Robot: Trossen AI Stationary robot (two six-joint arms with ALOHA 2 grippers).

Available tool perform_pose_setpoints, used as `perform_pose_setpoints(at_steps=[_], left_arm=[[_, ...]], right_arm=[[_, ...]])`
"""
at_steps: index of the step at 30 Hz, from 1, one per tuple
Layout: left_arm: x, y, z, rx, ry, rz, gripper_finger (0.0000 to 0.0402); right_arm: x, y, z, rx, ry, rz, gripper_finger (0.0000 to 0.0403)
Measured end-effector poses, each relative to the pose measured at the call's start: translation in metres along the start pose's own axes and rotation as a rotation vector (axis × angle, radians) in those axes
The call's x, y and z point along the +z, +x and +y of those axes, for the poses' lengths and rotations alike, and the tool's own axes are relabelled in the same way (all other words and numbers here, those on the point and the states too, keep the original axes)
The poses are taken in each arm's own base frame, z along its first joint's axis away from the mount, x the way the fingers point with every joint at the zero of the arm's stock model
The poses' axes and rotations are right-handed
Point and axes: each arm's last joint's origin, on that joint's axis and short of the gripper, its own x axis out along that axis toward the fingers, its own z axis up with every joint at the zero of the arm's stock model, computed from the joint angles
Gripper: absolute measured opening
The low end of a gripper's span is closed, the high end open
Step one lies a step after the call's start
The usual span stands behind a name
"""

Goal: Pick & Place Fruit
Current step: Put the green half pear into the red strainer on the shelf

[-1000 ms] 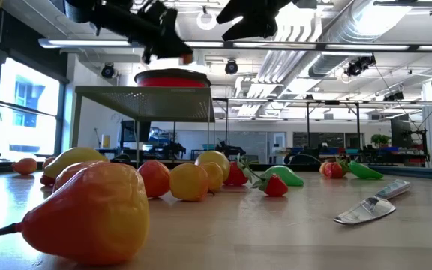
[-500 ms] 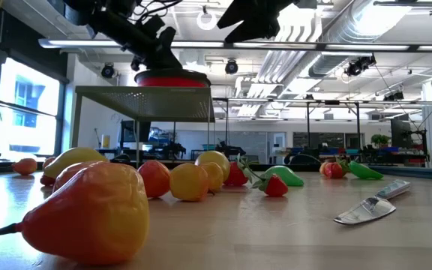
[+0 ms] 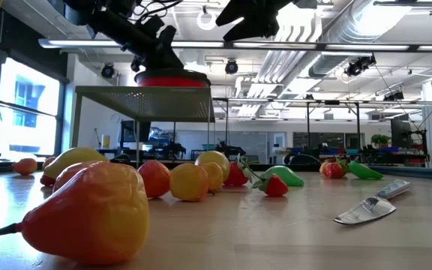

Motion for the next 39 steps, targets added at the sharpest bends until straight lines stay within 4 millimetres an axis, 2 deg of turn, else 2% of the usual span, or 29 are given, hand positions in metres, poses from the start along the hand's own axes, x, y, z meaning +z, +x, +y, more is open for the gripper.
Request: perform_pose_setpoints(at_steps=[7, 12, 21, 24, 30, 34, 39], left_arm=[[0.001, 0.0, -0.002, -0.079, -0.028, -0.008, 0.011], [0.001, 0.0, -0.003, -0.086, -0.076, -0.003, 0.0104], [0.003, -0.006, -0.011, -0.392, -0.042, 0.012, 0.0104], [0.008, -0.018, -0.016, -0.436, -0.02, -0.004, 0.0104], [0.014, -0.055, -0.032, -0.511, 0.059, -0.017, 0.0104], [0.002, -0.074, -0.045, -0.544, 0.076, -0.06, 0.0104], [-0.024, -0.094, -0.054, -0.581, 0.081, -0.094, 0.0104]], right_arm=[[0.0, 0.0, 0.0, 0.001, 0.0, 0.0, 0.03], [0.0, 0.0, 0.0, 0.001, 0.004, 0.001, 0.03], [-0.002, 0.0, 0.001, 0.037, 0.151, 0.02, 0.03], [-0.004, 0.0, 0.002, 0.047, 0.178, 0.049, 0.03], [-0.008, 0.0, 0.002, 0.046, 0.198, 0.092, 0.03], [-0.009, 0.0, 0.002, 0.056, 0.196, 0.095, 0.03], [-0.009, -0.001, 0.004, 0.109, 0.204, 0.109, 0.03]])
